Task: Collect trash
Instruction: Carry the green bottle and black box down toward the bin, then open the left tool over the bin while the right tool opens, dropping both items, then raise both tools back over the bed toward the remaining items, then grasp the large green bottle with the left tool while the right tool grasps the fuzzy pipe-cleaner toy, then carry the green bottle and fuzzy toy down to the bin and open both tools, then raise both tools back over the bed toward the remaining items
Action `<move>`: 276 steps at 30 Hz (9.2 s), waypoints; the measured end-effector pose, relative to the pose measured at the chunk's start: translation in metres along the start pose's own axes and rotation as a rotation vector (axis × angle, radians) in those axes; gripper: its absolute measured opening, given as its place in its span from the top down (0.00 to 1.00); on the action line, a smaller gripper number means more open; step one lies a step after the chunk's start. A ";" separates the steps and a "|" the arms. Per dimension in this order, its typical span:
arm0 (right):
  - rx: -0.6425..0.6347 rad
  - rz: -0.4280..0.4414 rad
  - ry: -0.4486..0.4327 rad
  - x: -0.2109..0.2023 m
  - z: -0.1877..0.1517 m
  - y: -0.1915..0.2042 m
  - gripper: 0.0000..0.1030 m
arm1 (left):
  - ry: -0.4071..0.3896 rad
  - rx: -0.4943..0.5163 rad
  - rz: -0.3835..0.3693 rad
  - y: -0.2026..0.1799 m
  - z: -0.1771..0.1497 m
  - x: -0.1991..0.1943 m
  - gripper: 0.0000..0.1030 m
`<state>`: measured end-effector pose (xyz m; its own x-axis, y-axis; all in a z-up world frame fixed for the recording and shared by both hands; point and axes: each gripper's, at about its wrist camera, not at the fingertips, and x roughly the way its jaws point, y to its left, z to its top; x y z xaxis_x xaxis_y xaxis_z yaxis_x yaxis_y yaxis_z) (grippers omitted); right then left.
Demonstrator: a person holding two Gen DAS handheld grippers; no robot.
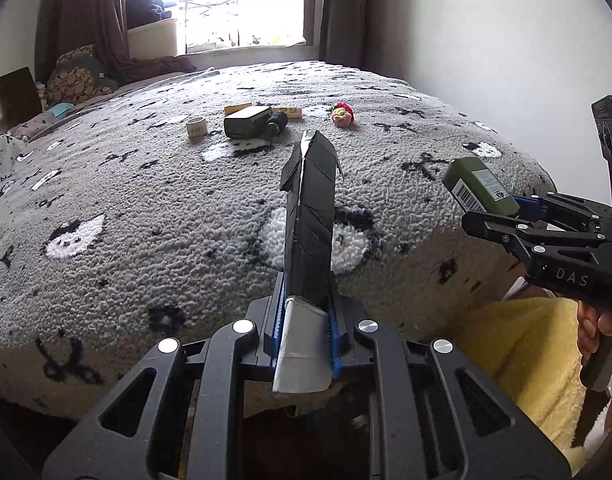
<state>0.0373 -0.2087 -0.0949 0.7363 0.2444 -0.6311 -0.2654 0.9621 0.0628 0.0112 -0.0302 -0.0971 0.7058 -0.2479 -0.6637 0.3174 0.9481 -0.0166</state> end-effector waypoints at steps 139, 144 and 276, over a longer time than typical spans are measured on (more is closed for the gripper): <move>0.159 -0.166 0.169 0.236 0.176 -0.081 0.63 | 0.121 -0.046 0.076 0.095 0.167 0.198 0.33; 0.125 -0.146 0.172 0.233 0.177 -0.079 0.65 | 0.133 -0.006 0.091 0.088 0.182 0.222 0.34; 0.133 0.051 0.361 0.086 -0.119 0.018 0.08 | 0.423 -0.132 -0.052 0.005 -0.156 0.087 0.08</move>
<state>0.0220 -0.1846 -0.2405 0.4517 0.2564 -0.8545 -0.1951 0.9630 0.1858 -0.0245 -0.0165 -0.2717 0.3615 -0.2187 -0.9063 0.2428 0.9606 -0.1349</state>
